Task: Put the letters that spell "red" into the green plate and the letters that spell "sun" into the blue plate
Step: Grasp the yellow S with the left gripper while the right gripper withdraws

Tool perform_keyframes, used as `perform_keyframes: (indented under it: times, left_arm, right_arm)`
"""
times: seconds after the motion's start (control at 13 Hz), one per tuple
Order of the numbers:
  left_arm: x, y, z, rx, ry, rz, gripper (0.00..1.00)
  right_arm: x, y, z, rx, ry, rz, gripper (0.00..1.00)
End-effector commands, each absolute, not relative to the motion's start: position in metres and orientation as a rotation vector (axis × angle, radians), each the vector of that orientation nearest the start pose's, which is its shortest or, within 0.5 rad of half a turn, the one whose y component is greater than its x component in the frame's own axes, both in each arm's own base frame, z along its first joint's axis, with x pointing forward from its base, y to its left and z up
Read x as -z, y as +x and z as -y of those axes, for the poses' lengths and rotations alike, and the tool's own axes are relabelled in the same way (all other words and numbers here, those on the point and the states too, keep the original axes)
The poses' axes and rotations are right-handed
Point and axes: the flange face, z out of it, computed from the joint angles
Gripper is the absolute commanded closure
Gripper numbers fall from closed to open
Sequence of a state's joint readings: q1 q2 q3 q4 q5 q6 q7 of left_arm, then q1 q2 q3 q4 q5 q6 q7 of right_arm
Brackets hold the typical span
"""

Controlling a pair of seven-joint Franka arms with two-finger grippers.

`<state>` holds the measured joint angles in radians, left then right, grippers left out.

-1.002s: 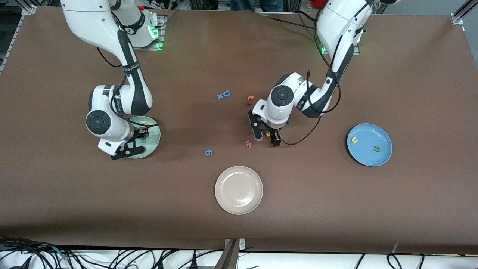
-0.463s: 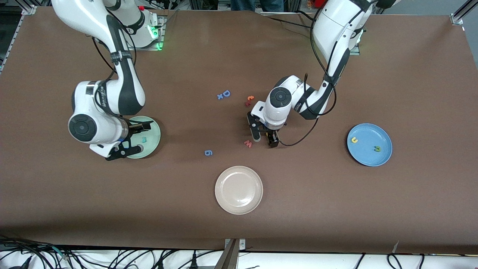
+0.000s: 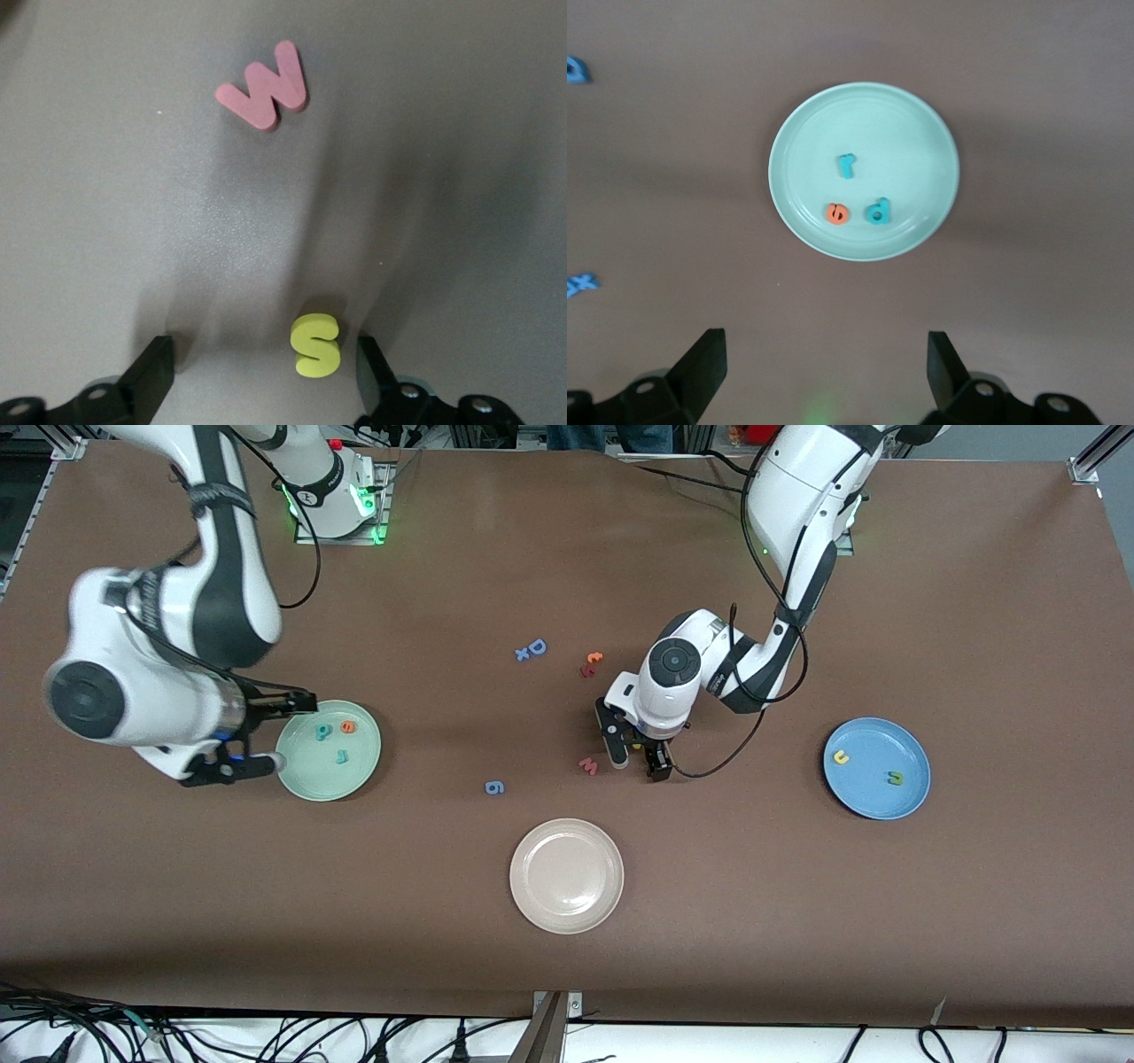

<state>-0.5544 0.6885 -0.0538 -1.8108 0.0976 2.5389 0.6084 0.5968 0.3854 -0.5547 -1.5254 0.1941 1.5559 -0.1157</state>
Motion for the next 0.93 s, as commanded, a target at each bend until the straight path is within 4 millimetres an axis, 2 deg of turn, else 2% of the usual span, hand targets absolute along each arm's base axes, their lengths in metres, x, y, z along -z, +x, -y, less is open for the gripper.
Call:
perform_keyframes:
  times: [0.0,0.15,0.31,0.46,0.54,0.69,0.77,0.85]
  left_arm:
    - [-0.163,0.536,0.378,0.079,-2.454,-1.884,0.11]
    - [-0.16,0.532,0.382,0.072,-2.448,-1.894,0.32]
    - [-0.159,0.532,0.382,0.072,-2.448,-1.894,0.47]
    - [-0.156,0.533,0.381,0.074,-2.447,-1.895,0.64]
    - [-0.156,0.533,0.381,0.079,-2.447,-1.895,0.72]
    - [-0.153,0.537,0.374,0.075,-2.446,-1.883,0.76]
    - [-0.154,0.538,0.373,0.086,-2.443,-1.883,0.79]
    - [-0.154,0.539,0.373,0.091,-2.442,-1.884,0.87]
  right_arm:
    - [-0.525,0.607,-0.078,-0.339,-3.14,0.192,0.0]
    - [-0.56,0.596,-0.046,-0.262,-3.123,0.147,0.0]
    - [-0.595,0.58,-0.041,-0.188,-3.168,0.205,0.0]
    - [-0.608,0.576,-0.031,-0.154,-3.24,0.232,0.0]
    - [-0.606,0.575,-0.022,-0.151,-3.237,0.208,0.0]
    - [-0.609,0.575,0.019,-0.014,-3.18,0.095,0.0]
    - [-0.608,0.567,0.03,0.01,-3.14,0.053,0.0]
    - [-0.606,0.559,0.035,-0.007,-3.122,0.035,0.0]
